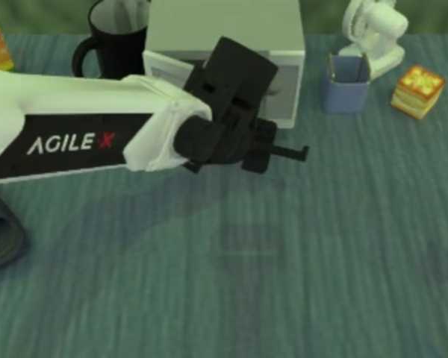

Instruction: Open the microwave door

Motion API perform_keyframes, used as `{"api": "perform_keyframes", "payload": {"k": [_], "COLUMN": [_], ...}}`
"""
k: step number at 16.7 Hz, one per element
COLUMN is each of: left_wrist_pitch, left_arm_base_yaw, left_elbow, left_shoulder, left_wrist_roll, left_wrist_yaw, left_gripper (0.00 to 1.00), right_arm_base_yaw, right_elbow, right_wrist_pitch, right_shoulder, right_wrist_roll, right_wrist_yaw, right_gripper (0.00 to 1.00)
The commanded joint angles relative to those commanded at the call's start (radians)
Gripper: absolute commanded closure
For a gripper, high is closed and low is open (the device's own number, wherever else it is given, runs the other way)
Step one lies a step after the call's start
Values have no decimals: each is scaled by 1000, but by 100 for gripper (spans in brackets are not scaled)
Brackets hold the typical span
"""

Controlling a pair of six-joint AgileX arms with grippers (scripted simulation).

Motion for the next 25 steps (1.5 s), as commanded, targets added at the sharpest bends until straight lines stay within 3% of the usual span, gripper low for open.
{"api": "perform_keyframes", "payload": {"k": [7,15,25], "left_wrist_pitch": [0,29,29], "left_arm_base_yaw": [0,17,18], "left_elbow": [0,-59,-60], "left_shoulder": [0,-42,-42], "left_wrist_roll": [0,64,66], "left_wrist_yaw": [0,53,54], "left_gripper": [100,100,100], "right_arm_base_yaw": [0,0,0], "right_elbow": [0,0,0], "right_wrist_pitch": [0,0,0], "right_shoulder": [0,0,0], "right_wrist_roll": [0,0,0], "right_wrist_yaw": [0,0,0], "right_gripper": [0,0,0]}}
